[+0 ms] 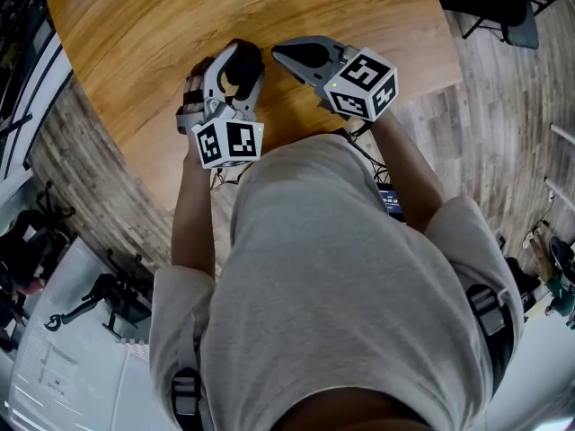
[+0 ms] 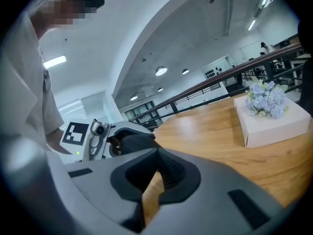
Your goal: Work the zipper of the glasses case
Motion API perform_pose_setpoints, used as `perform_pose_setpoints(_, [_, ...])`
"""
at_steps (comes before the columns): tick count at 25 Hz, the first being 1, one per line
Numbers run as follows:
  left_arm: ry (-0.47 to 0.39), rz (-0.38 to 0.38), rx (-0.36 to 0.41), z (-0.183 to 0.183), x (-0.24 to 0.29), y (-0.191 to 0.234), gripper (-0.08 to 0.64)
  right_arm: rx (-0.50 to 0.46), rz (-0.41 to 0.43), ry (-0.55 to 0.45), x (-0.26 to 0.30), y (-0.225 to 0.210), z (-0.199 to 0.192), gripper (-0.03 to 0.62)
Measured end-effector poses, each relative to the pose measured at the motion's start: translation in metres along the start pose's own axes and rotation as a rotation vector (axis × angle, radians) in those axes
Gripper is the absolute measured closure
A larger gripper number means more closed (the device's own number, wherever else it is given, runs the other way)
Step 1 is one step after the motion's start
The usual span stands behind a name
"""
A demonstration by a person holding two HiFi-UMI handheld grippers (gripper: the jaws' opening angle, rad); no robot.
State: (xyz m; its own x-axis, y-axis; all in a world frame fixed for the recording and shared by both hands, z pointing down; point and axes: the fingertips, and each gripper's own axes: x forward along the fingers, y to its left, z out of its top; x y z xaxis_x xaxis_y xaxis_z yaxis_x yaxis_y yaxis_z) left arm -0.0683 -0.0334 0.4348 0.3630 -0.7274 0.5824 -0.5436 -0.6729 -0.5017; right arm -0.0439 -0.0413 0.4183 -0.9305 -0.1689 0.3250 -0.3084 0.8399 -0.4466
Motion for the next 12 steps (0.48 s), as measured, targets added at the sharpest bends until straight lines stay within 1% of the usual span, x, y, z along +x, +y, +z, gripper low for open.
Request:
perform_pose_setpoints(1, [-0.037,-0.011,0.011,0.005,-0.004,0.000,0.288,-0.009,0.005,-0.007,-0.002,-0.004,0.000,0.566])
perform_pose_setpoints(3, [-0.115,-0.052,0.007,0.012,-0.013,-0.001,0.288,-0.038,0.052,-0.009,-0.004,-0.006,-0.002,0.565])
perform_pose_setpoints(5, [-0.196,-0.108,-0.044,0.017,-0.024,-0.001,0.288,-0.041,0.133,-0.015,-0.004,-0.001,-0.003,0.563])
perform_pose_setpoints(7, [-0.259,-0.154,-0.104,0.021,-0.034,0.002,0.288,0.009,0.236,-0.040,-0.004,0.007,0.000,0.544])
perform_pose_setpoints(9, [-0.297,-0.178,-0.141,0.024,-0.042,0.005,0.288,0.076,0.335,-0.070,-0.004,0.017,0.004,0.457])
perform_pose_setpoints(12, [-0.331,-0.193,-0.149,0.028,-0.050,0.009,0.288,0.141,0.436,-0.102,-0.003,0.030,0.008,0.457])
